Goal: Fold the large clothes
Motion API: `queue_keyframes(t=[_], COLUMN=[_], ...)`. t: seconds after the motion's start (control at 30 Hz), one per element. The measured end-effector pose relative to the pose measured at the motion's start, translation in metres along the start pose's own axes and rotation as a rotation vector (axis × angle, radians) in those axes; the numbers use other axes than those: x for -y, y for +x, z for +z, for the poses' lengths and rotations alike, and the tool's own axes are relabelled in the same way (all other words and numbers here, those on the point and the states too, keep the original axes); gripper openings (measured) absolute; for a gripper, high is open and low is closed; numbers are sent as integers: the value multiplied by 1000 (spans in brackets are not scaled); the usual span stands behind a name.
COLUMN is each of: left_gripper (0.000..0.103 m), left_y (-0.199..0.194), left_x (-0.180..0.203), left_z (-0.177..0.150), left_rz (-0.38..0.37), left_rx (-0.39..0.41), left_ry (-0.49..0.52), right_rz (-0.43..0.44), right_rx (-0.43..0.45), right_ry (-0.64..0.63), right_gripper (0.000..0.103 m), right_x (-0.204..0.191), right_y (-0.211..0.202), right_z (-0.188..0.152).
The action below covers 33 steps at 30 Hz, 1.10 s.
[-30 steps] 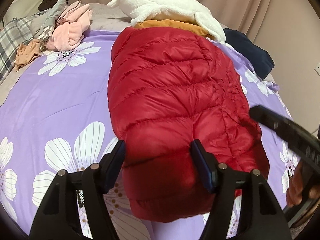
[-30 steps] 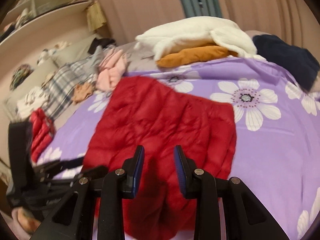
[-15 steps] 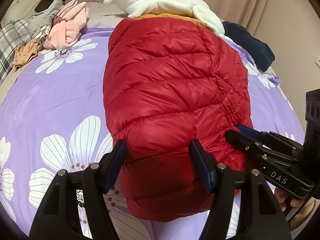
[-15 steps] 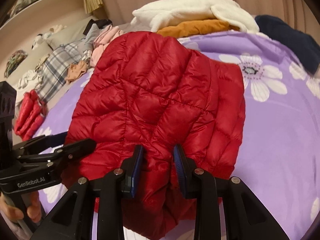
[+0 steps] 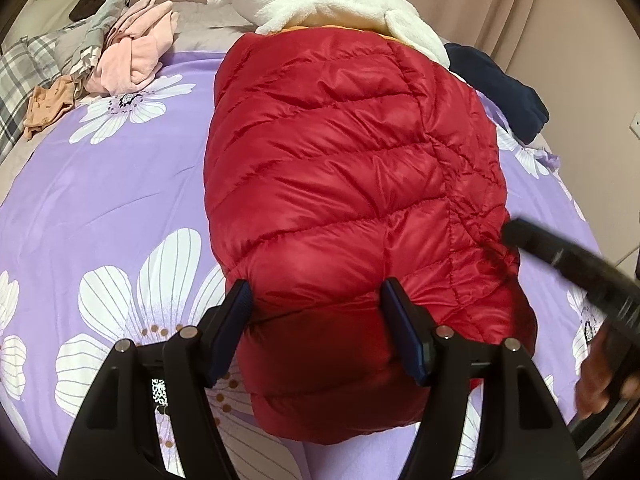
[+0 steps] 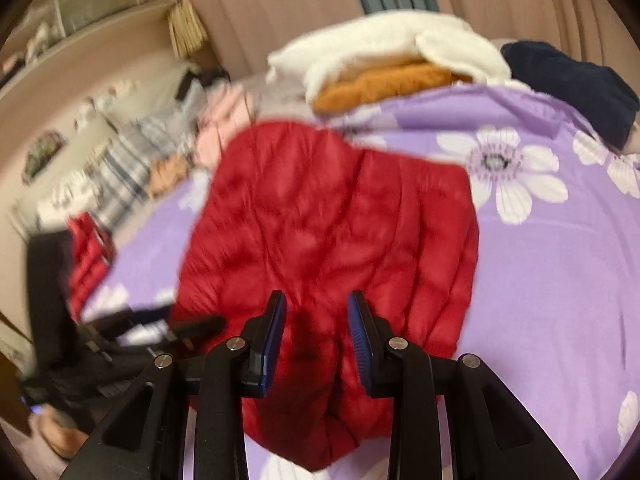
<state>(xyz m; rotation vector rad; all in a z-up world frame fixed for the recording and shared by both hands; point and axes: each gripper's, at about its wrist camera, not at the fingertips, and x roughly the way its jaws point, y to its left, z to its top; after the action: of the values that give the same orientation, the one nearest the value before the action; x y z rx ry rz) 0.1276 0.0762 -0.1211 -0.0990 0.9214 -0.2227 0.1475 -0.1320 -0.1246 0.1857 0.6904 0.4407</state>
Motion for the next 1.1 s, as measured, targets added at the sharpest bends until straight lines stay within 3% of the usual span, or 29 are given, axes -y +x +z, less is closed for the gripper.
queue_keyframes(t=[0.3, 0.57, 0.83, 1.1], left_gripper=[68, 70, 71, 72], left_y=[1, 5, 6, 6], left_x=[3, 5, 6, 5], left_z=[-4, -4, -4, -4], left_rz=[4, -1, 0, 0], left_rx=[2, 6, -3, -9], left_ry=[25, 30, 26, 17], right_rz=[-34, -99, -88, -34], right_rx=[34, -97, -100, -37], right_ry=[49, 98, 110, -2], right_gripper=[32, 31, 31, 32], right_x=[6, 17, 16, -5], right_y=[31, 75, 63, 17], right_z=[37, 30, 35, 22])
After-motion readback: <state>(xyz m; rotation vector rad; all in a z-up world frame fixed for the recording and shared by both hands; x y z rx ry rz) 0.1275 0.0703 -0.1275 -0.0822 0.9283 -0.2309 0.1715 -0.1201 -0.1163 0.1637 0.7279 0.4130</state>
